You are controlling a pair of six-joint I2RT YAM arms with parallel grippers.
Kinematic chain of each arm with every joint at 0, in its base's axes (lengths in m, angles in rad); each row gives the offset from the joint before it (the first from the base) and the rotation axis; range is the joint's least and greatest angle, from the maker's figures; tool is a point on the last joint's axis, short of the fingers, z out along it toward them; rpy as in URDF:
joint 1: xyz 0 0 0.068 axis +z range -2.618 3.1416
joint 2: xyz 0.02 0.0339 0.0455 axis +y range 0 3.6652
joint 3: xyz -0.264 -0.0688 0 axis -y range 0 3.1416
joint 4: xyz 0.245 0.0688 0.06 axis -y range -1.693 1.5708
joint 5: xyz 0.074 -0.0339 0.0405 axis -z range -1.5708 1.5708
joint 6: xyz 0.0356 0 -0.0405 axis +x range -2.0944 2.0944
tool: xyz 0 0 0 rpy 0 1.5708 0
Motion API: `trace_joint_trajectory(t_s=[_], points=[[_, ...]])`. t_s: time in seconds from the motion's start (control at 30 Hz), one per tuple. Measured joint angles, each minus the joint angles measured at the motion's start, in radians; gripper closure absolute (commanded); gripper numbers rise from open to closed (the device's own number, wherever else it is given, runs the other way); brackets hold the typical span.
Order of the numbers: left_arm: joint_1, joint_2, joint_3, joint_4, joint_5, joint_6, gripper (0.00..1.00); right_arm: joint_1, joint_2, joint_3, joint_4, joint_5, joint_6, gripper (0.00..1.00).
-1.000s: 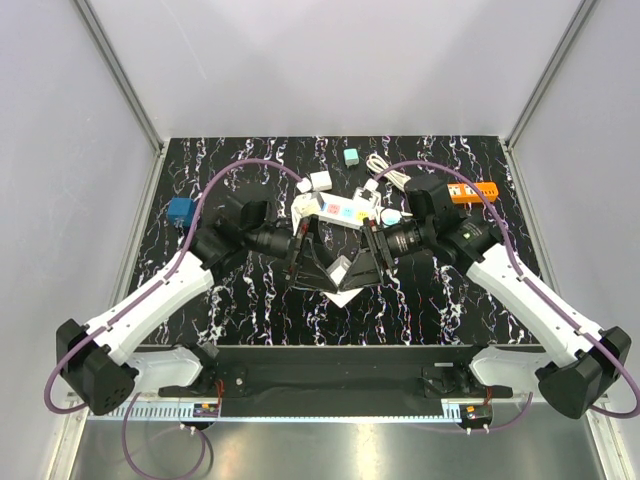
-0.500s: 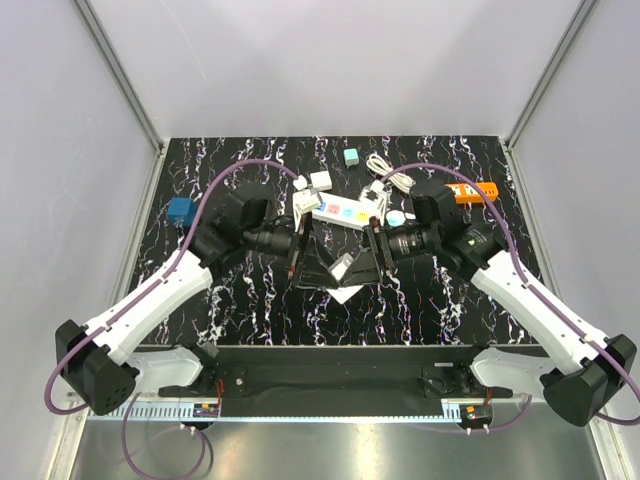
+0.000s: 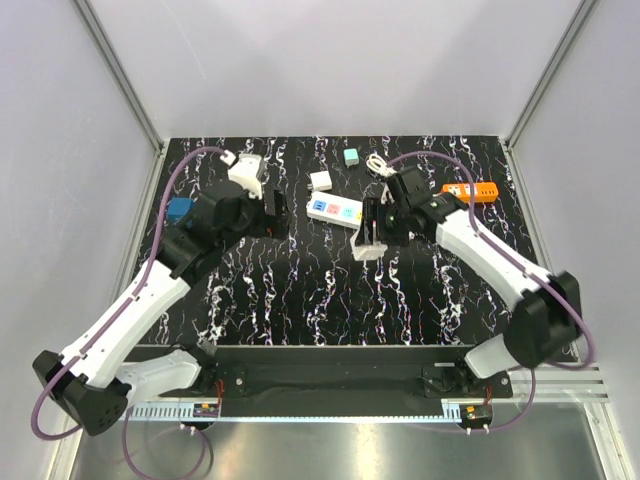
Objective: Insert the plug
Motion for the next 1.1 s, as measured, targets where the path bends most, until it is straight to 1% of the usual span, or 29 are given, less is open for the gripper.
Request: trace_joint_trajectory(t_s=[0.07,0.17,0.27,0.33,0.47,0.57,0.77,0.9,1.1], points=[[-0.001,-0.028,-0.046,-0.004,-0.064,-0.001,0.01,-0.029,0.083,0.048,-0.006,0.081,0.011,1.00],[-0.005,-0.040,-0.073,0.002,-0.106,0.000,0.01,-0.070,0.198,0.127,-0.006,0.177,0.045,1.00],[-0.015,-0.041,-0.077,0.014,-0.114,0.000,0.01,-0.104,0.290,0.198,-0.009,0.256,0.107,1.00],[-0.021,-0.042,-0.077,0.017,-0.114,0.000,0.01,-0.116,0.348,0.264,-0.045,0.325,0.159,1.00],[-0.028,-0.043,-0.077,0.018,-0.112,0.000,0.01,-0.119,0.463,0.451,-0.145,0.442,0.227,1.00],[-0.028,-0.047,-0.077,0.019,-0.109,0.000,0.01,-0.119,0.509,0.534,-0.186,0.504,0.256,1.00],[-0.028,-0.053,-0.077,0.027,-0.105,0.000,0.01,-0.123,0.563,0.566,-0.284,0.586,0.338,1.00],[-0.028,-0.053,-0.079,0.032,-0.102,0.000,0.01,-0.125,0.586,0.566,-0.322,0.588,0.352,1.00],[-0.028,-0.053,-0.079,0.034,-0.098,0.000,0.01,-0.130,0.589,0.566,-0.326,0.582,0.352,1.00]])
